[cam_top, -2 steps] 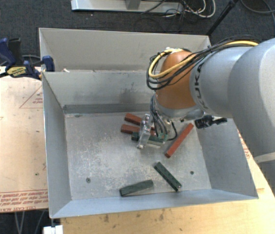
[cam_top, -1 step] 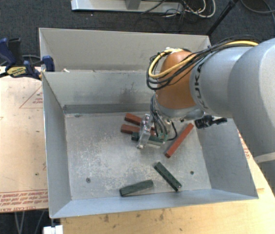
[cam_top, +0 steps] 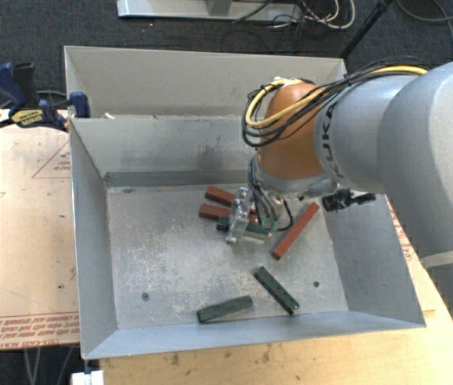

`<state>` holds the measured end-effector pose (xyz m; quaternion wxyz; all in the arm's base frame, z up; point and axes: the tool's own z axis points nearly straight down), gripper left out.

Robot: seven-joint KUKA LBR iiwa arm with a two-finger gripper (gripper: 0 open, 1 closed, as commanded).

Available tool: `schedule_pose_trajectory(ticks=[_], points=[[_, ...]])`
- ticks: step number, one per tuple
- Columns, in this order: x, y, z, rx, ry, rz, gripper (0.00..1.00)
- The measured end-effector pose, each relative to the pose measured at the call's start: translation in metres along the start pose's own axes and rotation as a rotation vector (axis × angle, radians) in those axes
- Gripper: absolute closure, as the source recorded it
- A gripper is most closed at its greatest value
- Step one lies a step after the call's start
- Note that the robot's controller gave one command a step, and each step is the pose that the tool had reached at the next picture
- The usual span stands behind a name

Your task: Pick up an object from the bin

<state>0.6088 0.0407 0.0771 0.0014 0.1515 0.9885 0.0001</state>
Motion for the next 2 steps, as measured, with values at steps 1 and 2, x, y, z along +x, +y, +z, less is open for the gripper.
schedule_pose_trajectory(ticks=[1,2], points=[[0.002,-0.001,-0.018,0.002,0.007,0.0,1.0],[0.0,0.001,-0.035,-0.001,0.0,-0.001,1.0]])
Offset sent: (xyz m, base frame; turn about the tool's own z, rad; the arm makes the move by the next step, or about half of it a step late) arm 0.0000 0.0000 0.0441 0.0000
